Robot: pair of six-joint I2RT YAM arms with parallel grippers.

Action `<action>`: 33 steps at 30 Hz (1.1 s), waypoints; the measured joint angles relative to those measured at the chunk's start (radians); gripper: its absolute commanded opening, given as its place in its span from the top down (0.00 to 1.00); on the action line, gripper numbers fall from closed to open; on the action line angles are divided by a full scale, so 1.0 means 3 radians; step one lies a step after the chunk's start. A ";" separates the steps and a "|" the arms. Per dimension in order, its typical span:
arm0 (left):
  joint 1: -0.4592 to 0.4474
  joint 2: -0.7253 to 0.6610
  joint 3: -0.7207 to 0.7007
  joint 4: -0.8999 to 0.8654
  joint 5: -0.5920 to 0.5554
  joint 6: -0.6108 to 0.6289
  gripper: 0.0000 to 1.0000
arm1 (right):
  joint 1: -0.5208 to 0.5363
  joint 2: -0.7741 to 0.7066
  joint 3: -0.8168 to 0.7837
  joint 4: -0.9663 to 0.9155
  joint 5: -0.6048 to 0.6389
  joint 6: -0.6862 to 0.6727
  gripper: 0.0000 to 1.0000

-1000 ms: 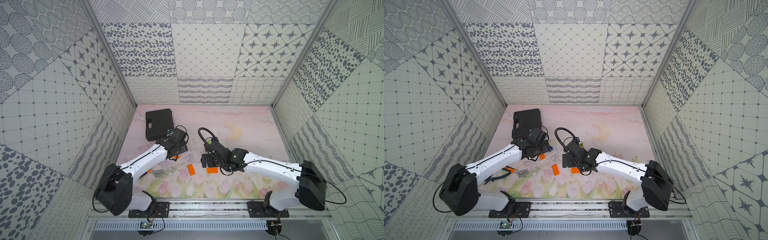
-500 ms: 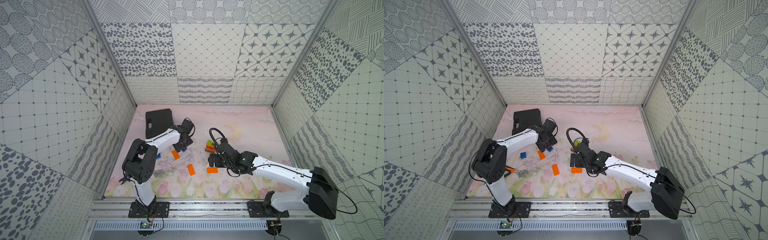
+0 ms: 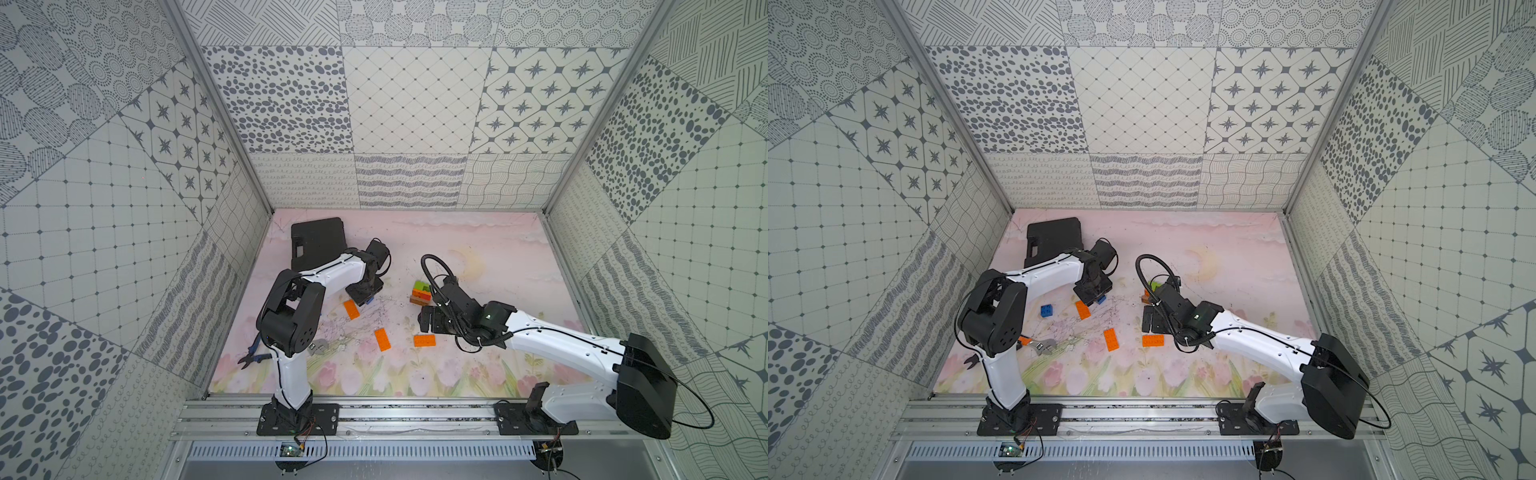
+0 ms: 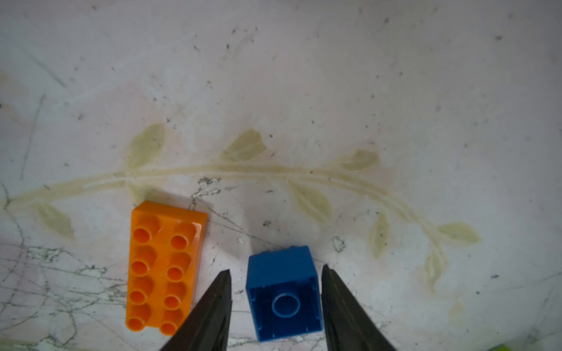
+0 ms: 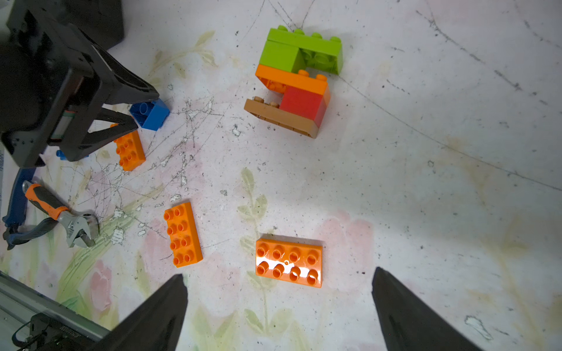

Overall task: Assemble the number 5 with lego
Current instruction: Pick up the lego brick from the center of the board.

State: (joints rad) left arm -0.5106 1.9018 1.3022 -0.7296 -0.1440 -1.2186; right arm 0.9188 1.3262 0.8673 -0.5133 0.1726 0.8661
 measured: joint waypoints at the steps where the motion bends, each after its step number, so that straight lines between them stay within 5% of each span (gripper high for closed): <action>1: 0.0000 0.0006 -0.0001 -0.0003 0.0003 -0.0006 0.64 | -0.0001 0.0000 0.0000 -0.0004 -0.0006 0.0005 0.01; 9: 0.0000 -0.0052 -0.0038 -0.0010 0.0017 -0.0010 0.79 | -0.0001 0.0000 0.0000 -0.0034 -0.0022 0.0050 0.01; 17: -0.0001 -0.0626 -0.0399 0.0211 0.0235 0.0231 0.82 | -0.0072 -0.0088 -0.0009 -0.0172 0.0075 0.0056 0.01; 26: -0.0004 -0.1578 -0.1148 0.1059 0.1096 0.0313 0.82 | -0.0687 -0.0828 -0.0635 0.0549 -0.0493 -0.0245 0.01; 33: -0.0008 -0.2057 -0.1565 0.1779 0.1733 0.0045 0.81 | -0.0773 -0.1287 -0.0997 0.1385 -0.1081 -0.1022 0.01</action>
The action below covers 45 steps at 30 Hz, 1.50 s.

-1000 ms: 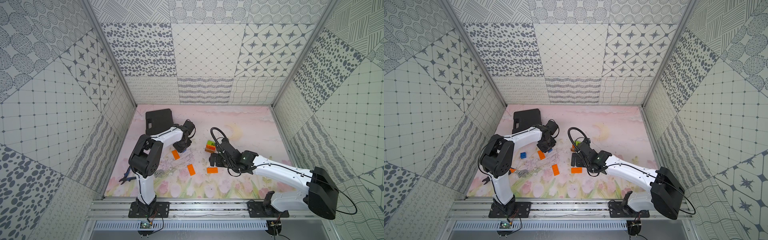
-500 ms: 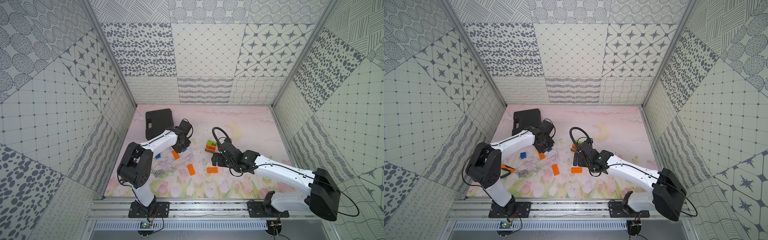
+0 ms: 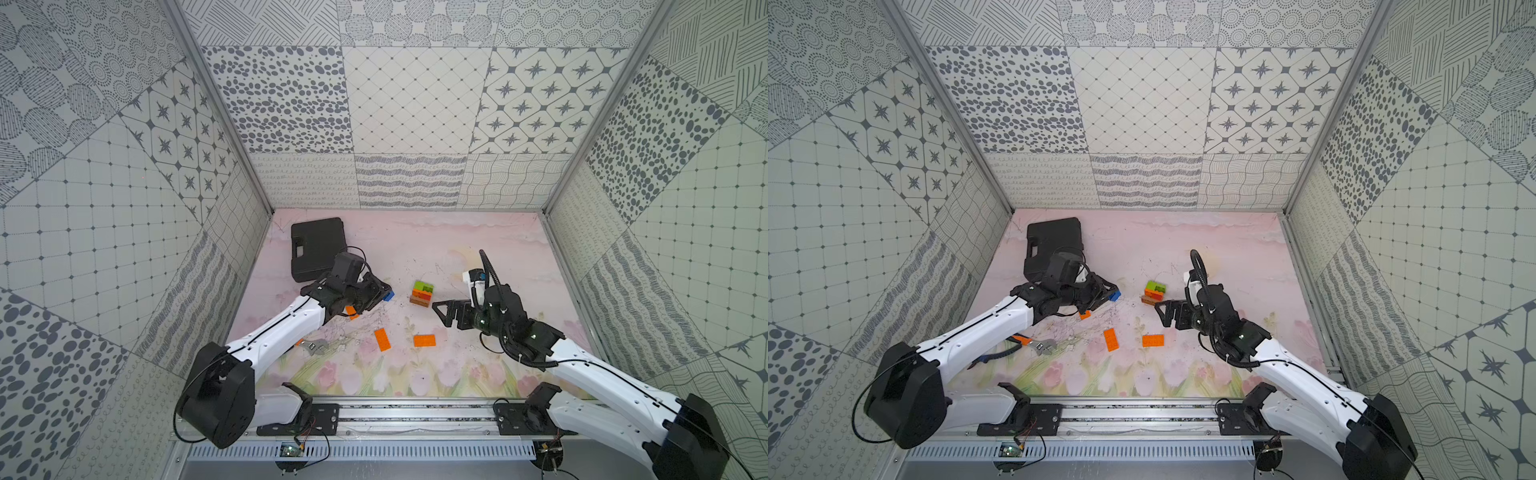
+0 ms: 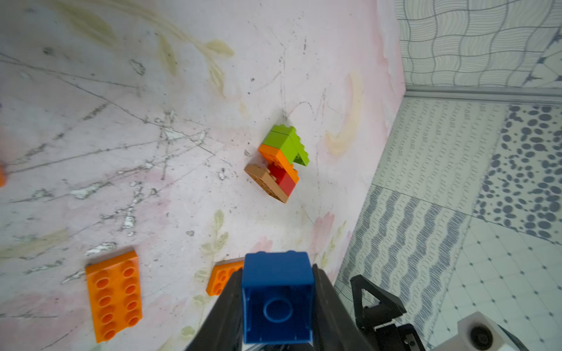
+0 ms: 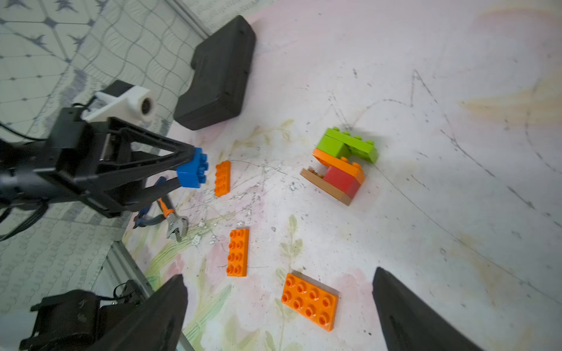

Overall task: Assemble the number 5 with lego
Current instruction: Pick up the lego brick from the center of the board.

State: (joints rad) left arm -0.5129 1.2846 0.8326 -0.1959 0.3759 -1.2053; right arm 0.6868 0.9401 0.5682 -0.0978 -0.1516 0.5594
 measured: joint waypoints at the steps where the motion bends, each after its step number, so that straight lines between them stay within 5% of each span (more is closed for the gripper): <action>1: -0.0006 -0.0041 -0.0036 0.0085 0.0078 -0.0051 0.80 | 0.0000 -0.0017 0.0005 0.0089 -0.0075 -0.0122 0.01; 11: -0.0062 -0.0361 -0.0130 0.0575 0.0587 -0.0289 0.80 | 0.0000 0.0047 0.0038 0.0502 -0.0567 -0.0969 0.18; 25: -0.0215 -0.0443 -0.0226 0.0927 0.0896 -0.0370 0.81 | 0.0000 0.0175 0.0102 0.0546 -0.0820 -0.1493 0.35; 45: -0.0290 -0.0409 -0.0226 0.1186 0.0998 -0.0533 0.82 | -0.0047 0.0182 0.0163 0.0566 -0.1429 -0.2017 0.35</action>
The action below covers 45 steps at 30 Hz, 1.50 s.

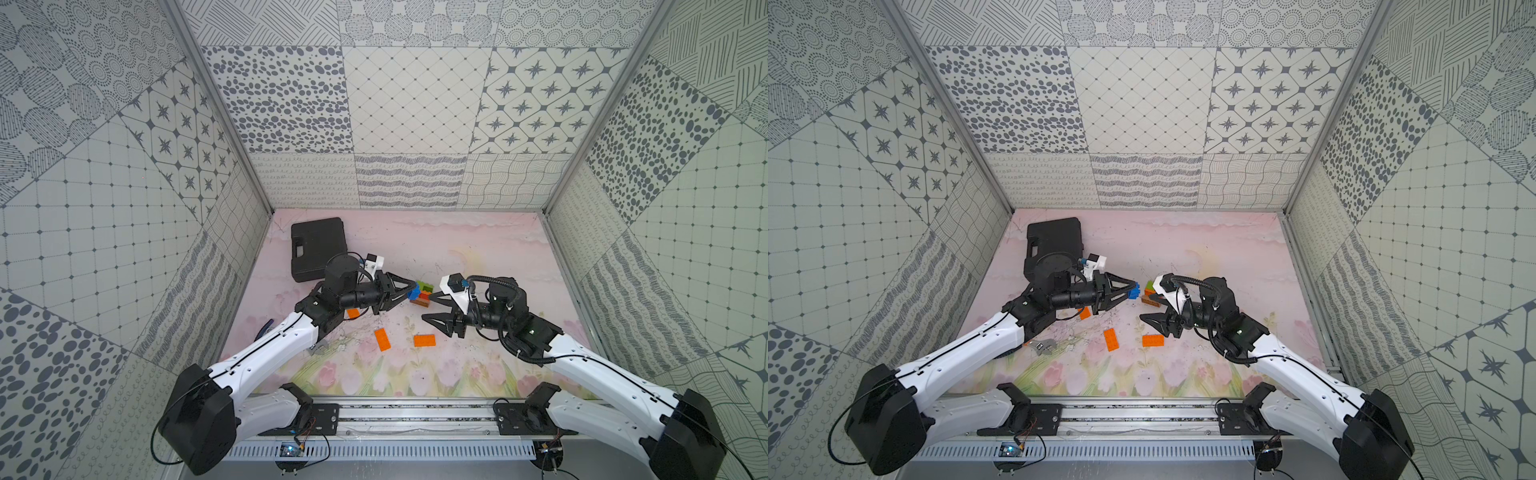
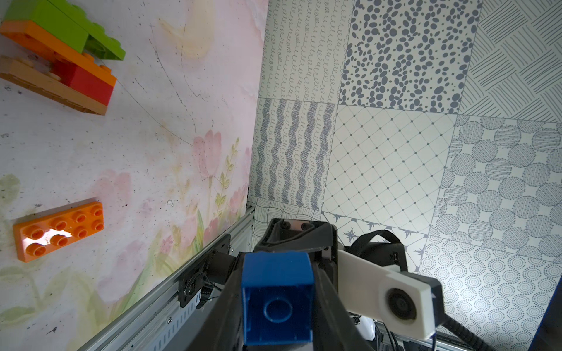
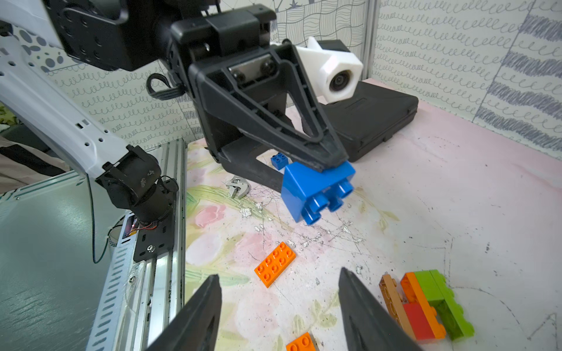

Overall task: Assemble the number 5 with lego
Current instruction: Pick up the lego brick from the center of the board.

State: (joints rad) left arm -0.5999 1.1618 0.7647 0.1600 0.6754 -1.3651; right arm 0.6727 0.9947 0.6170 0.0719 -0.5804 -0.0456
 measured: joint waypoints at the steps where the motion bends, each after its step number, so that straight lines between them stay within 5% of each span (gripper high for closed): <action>1: 0.0000 -0.0001 0.0000 0.0010 0.0004 -0.0011 0.82 | -0.0019 0.0025 0.0015 0.0013 -0.0047 -0.0008 0.35; 19: -0.0036 0.0009 0.0000 0.0172 0.0193 -0.0126 0.82 | -0.0259 0.0525 0.0299 0.0707 -0.0721 0.0146 0.38; 26: -0.0048 0.0024 0.0000 0.0221 0.0261 -0.0139 0.82 | -0.0262 0.0708 0.0313 0.0827 -0.0863 0.0273 0.53; 32: -0.0048 0.0024 -0.0017 0.0277 0.0312 -0.0206 0.80 | -0.0275 0.0713 0.0313 0.0877 -0.0942 0.0308 0.78; 38: -0.0048 0.0071 -0.0033 0.0342 0.0331 -0.0252 0.72 | -0.0284 0.0717 0.0313 0.0853 -0.0940 0.0378 0.85; 45: -0.0048 0.0075 -0.0024 0.0256 0.0282 -0.0137 0.36 | -0.0245 0.0610 0.0296 0.0715 -0.0828 0.0547 0.87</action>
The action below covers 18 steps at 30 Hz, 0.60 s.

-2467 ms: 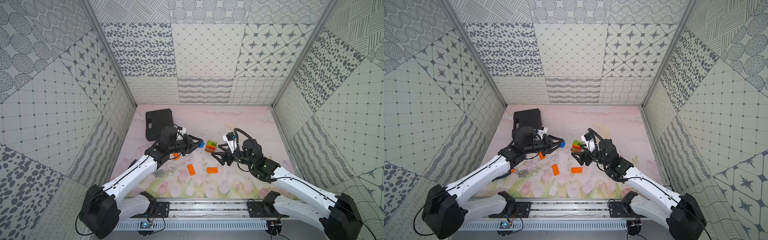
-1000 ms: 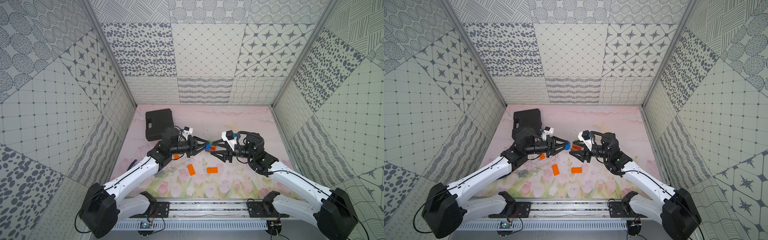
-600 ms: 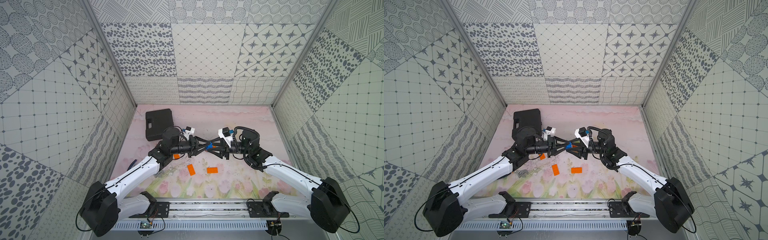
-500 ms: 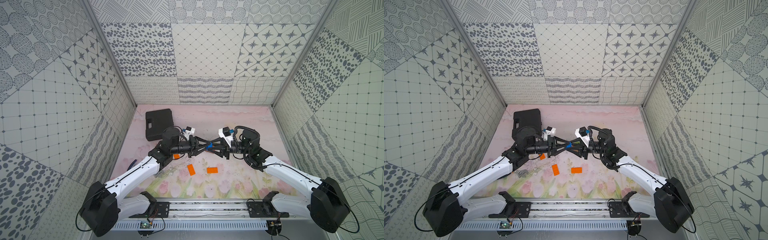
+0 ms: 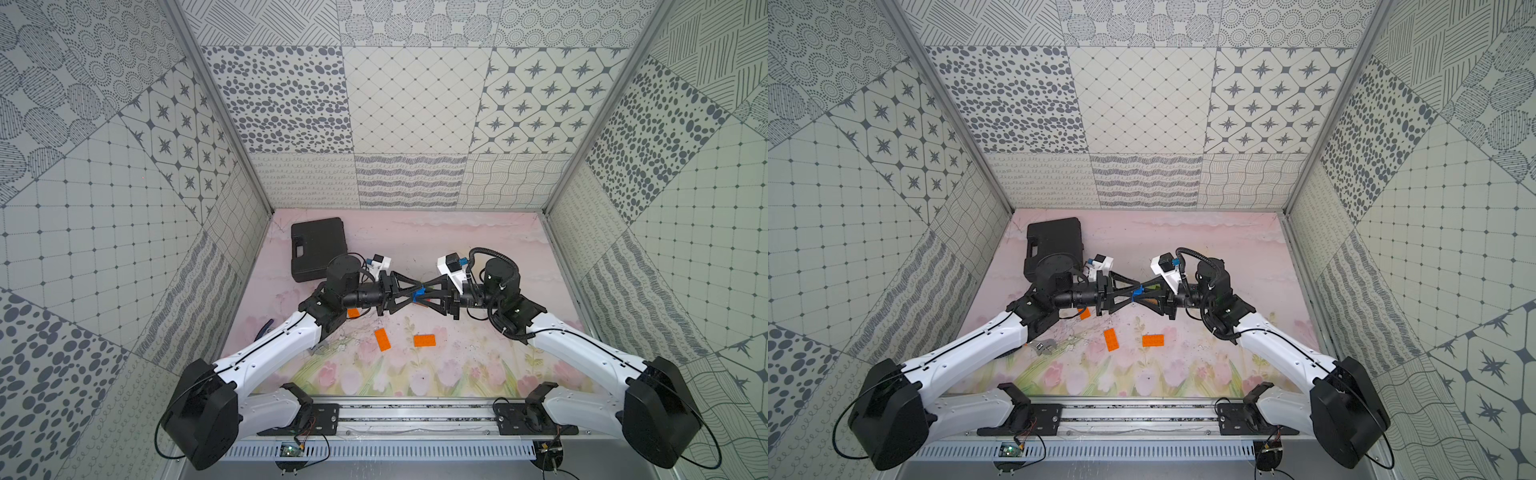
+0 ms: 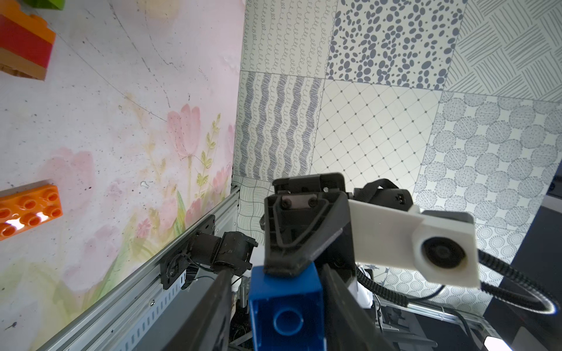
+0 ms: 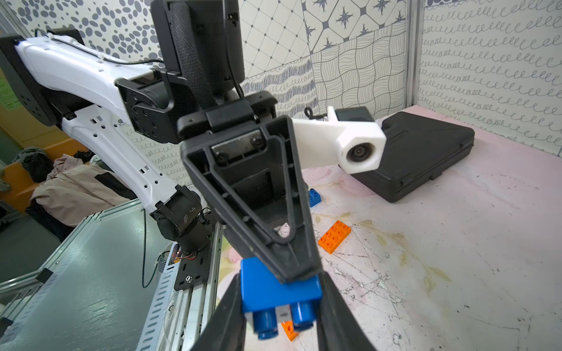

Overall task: Assemble the number 5 with lego
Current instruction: Pick up the lego brick from the center of the board, then place the lego brick at the center of the board.

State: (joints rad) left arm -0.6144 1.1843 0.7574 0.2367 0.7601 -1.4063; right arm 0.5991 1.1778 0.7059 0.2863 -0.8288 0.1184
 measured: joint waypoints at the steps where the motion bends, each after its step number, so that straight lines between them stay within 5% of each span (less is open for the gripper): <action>1: 0.0000 -0.0008 0.0006 -0.0038 -0.0020 0.0027 0.35 | 0.0006 -0.0038 -0.0014 -0.0023 0.0025 0.0028 0.87; 6: -0.0003 -0.0072 0.0065 -0.0366 -0.0168 0.0304 0.12 | 0.0013 -0.0315 -0.0182 -0.0148 0.0271 0.0231 0.87; 18: -0.0090 -0.0251 0.0343 -0.1541 -0.1021 0.1213 0.04 | 0.0013 -0.0818 -0.0319 -0.1577 0.1447 0.0759 0.85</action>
State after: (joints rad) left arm -0.6415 1.1091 0.8604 -0.2256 0.4538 -1.0424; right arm 0.6029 0.9325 0.6102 -0.1867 -0.3946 0.3462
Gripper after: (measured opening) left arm 0.950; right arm 0.357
